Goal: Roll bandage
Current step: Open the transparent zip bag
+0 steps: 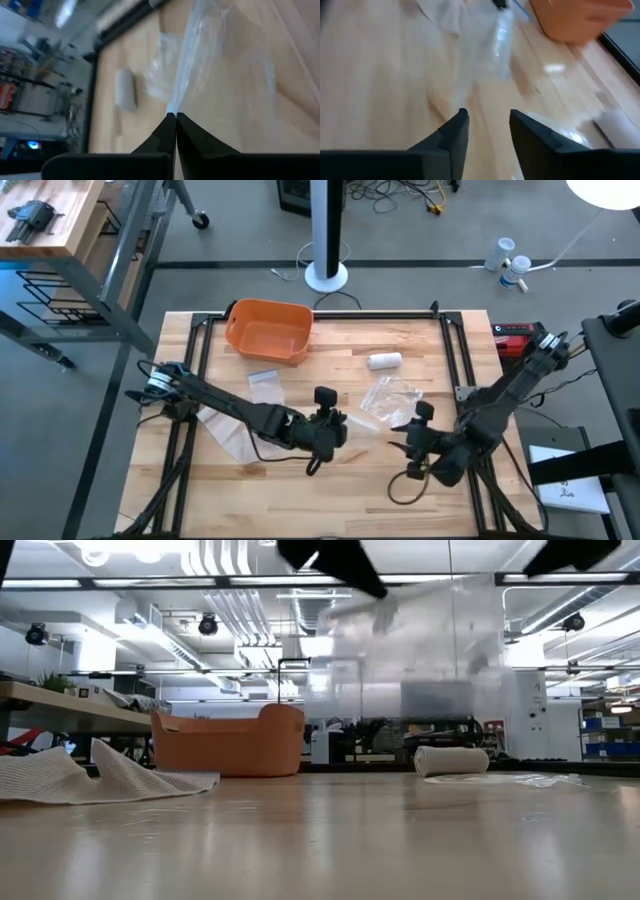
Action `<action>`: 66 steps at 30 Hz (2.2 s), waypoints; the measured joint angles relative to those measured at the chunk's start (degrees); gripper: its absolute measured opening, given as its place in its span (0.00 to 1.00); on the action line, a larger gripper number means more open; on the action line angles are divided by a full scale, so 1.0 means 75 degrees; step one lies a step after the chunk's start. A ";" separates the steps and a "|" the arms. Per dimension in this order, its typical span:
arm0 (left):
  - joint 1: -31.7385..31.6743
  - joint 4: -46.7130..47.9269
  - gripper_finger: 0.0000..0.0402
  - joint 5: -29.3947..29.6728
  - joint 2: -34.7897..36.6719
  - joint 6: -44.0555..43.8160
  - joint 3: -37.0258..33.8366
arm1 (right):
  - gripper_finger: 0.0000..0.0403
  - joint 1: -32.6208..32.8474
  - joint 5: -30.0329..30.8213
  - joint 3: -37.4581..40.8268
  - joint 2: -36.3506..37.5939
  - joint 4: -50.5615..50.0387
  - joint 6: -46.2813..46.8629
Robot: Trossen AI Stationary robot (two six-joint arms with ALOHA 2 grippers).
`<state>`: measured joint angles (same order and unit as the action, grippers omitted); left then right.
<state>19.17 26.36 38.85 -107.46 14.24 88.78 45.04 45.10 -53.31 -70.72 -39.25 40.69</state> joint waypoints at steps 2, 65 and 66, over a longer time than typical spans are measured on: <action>0.0005 0.0030 0.00 0.0134 0.0001 0.0106 0.0249 | 0.39 0.0031 0.0027 -0.0126 0.0338 -0.0002 -0.0291; 0.0056 0.0022 0.33 -0.0874 -0.0011 -0.1258 0.0343 | 0.00 -0.1140 -0.1192 0.1864 0.0909 0.4850 -0.4136; 0.0056 0.0002 0.36 -0.0874 -0.0011 -0.1273 0.0343 | 0.00 -0.1125 -0.1305 0.1849 0.0912 0.4761 -0.4195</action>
<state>19.59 26.37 32.30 -107.55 4.69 91.35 36.60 35.31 -39.44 -63.88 -3.54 9.23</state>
